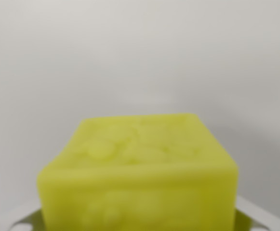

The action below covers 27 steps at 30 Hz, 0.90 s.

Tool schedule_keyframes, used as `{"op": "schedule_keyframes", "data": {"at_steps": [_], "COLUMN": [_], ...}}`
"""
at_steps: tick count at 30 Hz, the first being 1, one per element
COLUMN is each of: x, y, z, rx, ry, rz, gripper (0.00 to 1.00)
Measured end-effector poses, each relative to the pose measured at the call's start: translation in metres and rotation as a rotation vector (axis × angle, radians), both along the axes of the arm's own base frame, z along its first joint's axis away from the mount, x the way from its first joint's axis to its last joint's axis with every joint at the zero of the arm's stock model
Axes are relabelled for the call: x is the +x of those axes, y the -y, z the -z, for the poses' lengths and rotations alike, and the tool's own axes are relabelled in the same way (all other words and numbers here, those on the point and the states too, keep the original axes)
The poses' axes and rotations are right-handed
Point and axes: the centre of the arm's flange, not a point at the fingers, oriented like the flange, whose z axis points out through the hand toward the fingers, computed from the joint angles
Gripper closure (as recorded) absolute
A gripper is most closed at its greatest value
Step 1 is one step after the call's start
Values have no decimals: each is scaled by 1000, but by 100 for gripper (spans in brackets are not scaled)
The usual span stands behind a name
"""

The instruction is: Pick yellow cube

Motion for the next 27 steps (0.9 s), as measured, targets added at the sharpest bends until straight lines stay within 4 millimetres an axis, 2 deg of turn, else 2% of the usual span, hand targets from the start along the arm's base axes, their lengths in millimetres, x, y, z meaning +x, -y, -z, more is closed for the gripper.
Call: {"op": "schedule_keyframes", "data": {"at_steps": [27], "x": [0], "y": [0], "z": [-66], "rx": [0], "ry": [0], "rz": [0], "gripper": [100]}}
